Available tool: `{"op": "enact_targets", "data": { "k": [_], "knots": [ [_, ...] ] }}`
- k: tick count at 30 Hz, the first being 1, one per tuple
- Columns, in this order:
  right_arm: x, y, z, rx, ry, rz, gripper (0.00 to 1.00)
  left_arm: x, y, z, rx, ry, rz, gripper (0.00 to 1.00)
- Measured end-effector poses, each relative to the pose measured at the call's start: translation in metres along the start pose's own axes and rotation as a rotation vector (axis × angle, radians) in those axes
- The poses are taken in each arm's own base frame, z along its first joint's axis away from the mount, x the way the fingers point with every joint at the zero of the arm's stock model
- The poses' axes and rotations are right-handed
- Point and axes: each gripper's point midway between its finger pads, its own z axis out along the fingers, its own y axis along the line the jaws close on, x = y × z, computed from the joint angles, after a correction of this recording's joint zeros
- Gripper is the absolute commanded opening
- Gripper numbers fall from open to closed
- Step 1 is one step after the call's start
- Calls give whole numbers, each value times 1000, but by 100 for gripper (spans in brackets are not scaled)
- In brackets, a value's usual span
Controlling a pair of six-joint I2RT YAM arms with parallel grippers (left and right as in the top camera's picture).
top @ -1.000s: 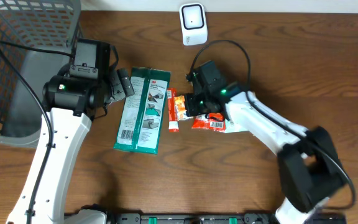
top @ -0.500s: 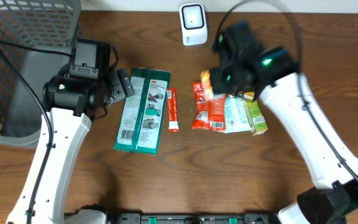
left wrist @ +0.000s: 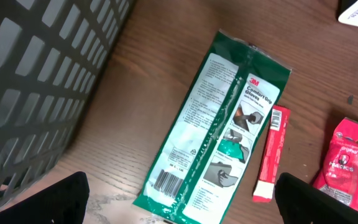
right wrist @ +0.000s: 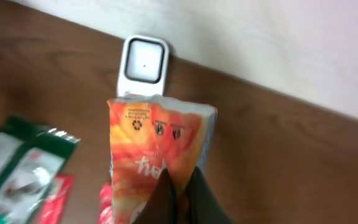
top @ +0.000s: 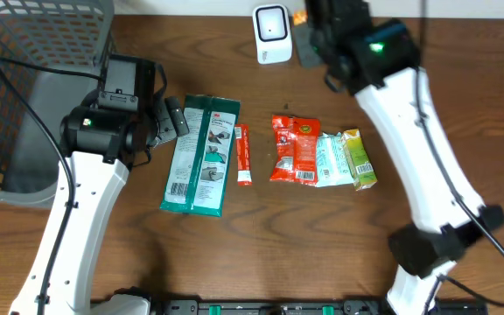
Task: Scan the item barcode
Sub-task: 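Lift the tissue pack and hold it in front of the white scanner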
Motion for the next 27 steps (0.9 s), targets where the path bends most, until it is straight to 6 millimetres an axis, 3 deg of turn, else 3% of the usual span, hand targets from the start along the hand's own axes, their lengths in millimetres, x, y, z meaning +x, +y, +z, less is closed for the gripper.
{"op": "enact_targets", "data": {
  "k": [4, 10, 14, 18, 22, 27],
  "knots": [
    [-22, 10, 41, 114, -79, -169, 1, 0, 0, 0, 0, 1, 0, 96],
    [-51, 34, 87, 263, -184, -404, 1, 0, 0, 0, -1, 1, 0, 96],
    [-58, 48, 125, 364, -222, -557, 1, 0, 0, 0, -1, 1, 0, 96],
    [-46, 58, 174, 482, -204, -721, 1, 0, 0, 0, 0, 1, 0, 96],
    [-18, 69, 221, 548, -135, -898, 1, 0, 0, 0, 0, 0, 0, 96],
    [14, 79, 259, 600, -66, -1049, 1, 0, 0, 0, 0, 0, 0, 96]
  ]
}}
